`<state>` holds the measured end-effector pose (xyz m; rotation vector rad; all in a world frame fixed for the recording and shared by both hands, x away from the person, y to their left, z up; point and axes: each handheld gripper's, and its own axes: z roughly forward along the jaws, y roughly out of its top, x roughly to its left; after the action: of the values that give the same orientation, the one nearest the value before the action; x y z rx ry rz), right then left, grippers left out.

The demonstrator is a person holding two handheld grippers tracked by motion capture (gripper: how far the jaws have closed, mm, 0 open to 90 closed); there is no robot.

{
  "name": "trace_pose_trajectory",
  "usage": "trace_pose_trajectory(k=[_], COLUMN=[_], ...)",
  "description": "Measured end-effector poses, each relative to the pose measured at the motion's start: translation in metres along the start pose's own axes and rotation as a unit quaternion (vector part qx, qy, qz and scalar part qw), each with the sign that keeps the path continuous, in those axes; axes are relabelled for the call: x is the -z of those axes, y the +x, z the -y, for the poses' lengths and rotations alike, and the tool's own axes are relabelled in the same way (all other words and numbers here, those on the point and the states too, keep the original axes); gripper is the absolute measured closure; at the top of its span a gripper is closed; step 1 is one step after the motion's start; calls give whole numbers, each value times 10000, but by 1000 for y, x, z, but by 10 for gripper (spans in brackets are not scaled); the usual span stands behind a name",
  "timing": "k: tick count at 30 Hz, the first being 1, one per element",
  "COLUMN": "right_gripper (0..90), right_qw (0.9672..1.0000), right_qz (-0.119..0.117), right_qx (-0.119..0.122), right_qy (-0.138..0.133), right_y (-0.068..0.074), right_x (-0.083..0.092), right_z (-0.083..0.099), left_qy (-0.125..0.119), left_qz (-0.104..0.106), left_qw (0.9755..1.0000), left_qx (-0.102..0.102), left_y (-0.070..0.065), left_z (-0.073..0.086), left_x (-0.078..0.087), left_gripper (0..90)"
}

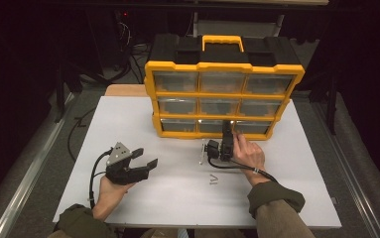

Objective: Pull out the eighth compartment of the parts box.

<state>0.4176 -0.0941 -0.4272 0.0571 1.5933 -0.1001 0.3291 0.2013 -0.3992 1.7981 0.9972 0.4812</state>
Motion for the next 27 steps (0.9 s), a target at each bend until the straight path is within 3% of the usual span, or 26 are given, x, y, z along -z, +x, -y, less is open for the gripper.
trace_pose_trajectory(k=[5, 27], right_gripper=[810, 808], right_qw=[9998, 9993], right_qz=[-113, -304], right_qx=[-142, -16], right_qy=[-10, -195], right_y=[-2, -10], right_x=[1, 9], right_z=[0, 6], left_qy=[-3, 26], left_qz=[2, 6], left_qw=[10000, 10000], left_qx=[-1, 42], left_y=[0, 1], left_z=[0, 0], left_x=[0, -1], left_gripper=[330, 330])
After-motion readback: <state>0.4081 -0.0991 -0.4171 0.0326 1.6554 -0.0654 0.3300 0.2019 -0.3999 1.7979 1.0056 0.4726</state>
